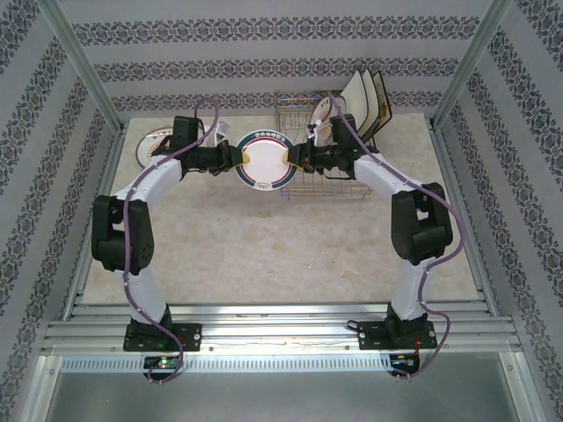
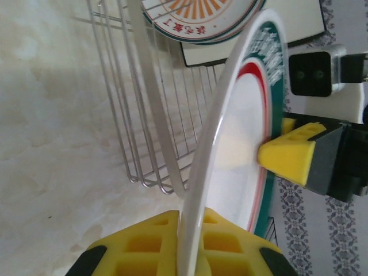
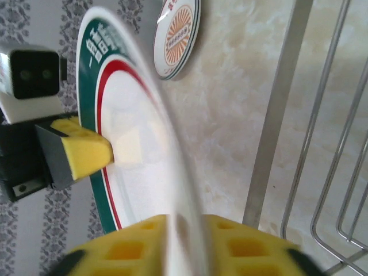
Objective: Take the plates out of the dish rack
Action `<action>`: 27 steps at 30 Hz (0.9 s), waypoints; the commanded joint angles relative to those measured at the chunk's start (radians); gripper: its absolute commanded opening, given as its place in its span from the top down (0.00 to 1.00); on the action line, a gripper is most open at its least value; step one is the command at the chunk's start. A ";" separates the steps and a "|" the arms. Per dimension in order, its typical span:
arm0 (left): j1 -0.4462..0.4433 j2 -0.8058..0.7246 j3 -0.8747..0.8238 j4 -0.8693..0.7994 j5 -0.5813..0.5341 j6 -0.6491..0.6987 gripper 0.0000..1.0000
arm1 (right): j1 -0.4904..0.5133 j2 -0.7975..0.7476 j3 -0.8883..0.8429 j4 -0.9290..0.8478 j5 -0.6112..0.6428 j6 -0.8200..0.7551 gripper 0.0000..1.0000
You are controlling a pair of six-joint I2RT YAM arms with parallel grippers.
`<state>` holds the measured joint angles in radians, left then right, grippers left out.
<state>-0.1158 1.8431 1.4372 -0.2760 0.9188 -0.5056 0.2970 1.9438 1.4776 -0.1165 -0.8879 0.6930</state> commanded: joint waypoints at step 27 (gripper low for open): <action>0.287 -0.127 -0.270 0.540 -0.242 -0.345 1.00 | 0.028 -0.009 0.498 -0.833 0.823 -0.449 0.02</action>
<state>0.1230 1.7645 1.1927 0.0212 0.7029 -0.7197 0.3168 1.9270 1.9392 -0.8913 -0.1333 0.2806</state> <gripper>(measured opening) 0.077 0.980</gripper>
